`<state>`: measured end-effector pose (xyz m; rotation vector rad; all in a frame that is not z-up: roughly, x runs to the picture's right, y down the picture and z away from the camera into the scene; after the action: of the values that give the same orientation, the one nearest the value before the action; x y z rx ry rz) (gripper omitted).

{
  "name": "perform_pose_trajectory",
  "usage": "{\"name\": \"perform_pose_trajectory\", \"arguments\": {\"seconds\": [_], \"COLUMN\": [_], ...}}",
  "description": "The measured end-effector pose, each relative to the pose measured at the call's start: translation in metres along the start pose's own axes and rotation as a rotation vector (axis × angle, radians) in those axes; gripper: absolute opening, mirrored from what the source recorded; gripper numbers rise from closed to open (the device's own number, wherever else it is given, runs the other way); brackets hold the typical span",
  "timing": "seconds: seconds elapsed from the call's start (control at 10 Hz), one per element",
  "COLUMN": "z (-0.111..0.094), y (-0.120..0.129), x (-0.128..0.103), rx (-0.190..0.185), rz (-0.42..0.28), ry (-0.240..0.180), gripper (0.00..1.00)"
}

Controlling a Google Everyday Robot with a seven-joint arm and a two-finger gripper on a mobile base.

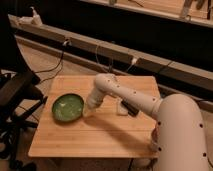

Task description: Push the ceramic bowl across the table

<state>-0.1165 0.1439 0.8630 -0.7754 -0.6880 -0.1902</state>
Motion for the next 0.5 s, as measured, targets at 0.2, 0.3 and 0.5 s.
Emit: {"name": "perform_pose_trajectory", "arguments": {"seconds": [0.2,0.3,0.5], "z": [0.008,0.004,0.003], "y": [0.003,0.005,0.006], "x": [-0.009,-0.007,-0.004], "rx": [-0.019,-0.018,-0.024], "rz": [0.017,0.027,0.016], "ry": [0.011,0.021,0.019], "gripper": [0.27,0.27,0.27]}}
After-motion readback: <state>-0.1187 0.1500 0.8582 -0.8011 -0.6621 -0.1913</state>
